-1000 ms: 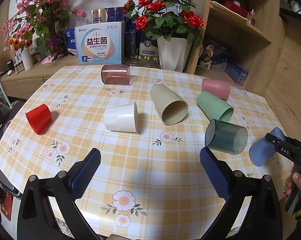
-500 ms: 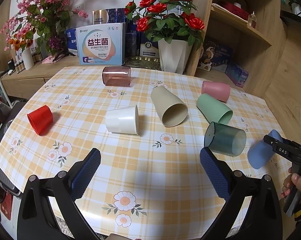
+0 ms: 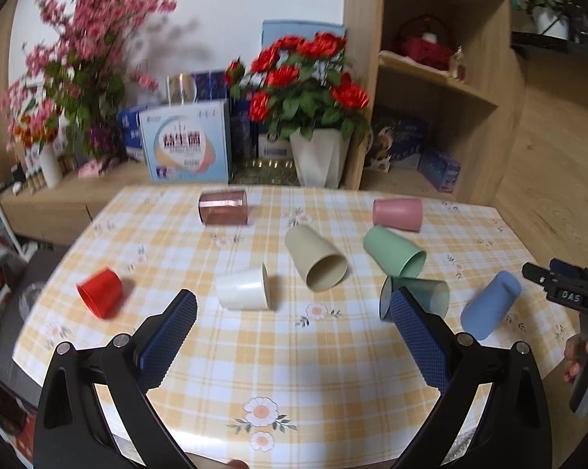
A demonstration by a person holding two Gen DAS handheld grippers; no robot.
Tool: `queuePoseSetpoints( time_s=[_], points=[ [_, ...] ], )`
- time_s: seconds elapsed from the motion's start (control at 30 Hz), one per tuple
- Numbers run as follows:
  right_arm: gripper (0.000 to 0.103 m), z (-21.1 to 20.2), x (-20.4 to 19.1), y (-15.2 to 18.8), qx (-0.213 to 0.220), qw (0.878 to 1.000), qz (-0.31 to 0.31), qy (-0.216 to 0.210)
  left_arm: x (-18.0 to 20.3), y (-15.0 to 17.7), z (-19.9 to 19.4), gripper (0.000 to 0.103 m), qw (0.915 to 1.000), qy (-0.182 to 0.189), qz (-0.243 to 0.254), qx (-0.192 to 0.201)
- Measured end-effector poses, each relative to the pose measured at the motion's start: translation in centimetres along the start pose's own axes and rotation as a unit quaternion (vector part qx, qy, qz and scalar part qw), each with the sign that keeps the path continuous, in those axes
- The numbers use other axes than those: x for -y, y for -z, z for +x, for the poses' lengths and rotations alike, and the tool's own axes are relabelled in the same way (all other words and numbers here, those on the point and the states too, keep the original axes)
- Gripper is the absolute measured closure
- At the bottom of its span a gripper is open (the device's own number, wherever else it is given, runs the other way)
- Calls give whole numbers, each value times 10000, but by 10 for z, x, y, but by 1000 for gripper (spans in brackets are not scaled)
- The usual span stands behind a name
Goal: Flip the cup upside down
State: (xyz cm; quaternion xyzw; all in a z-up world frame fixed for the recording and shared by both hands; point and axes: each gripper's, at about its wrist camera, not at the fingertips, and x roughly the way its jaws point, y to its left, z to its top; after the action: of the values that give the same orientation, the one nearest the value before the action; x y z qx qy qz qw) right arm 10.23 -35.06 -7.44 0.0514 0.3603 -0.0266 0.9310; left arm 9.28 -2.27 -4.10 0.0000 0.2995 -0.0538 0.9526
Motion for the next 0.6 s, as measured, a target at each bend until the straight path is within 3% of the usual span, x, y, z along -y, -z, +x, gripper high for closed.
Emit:
queuePoseSetpoints(
  time_s=[0.23, 0.37, 0.6],
  points=[
    [14, -69, -18, -1, 456, 9986, 164, -191, 4, -16, -52, 6, 9988, 67, 361, 334],
    [14, -104, -34, 3, 628, 9969, 269, -388, 11, -19, -82, 6, 9960, -75, 634, 625],
    [14, -136, -60, 20, 819, 9953, 96, -499, 5, -7, -110, 6, 9956, -53, 471, 811]
  ],
)
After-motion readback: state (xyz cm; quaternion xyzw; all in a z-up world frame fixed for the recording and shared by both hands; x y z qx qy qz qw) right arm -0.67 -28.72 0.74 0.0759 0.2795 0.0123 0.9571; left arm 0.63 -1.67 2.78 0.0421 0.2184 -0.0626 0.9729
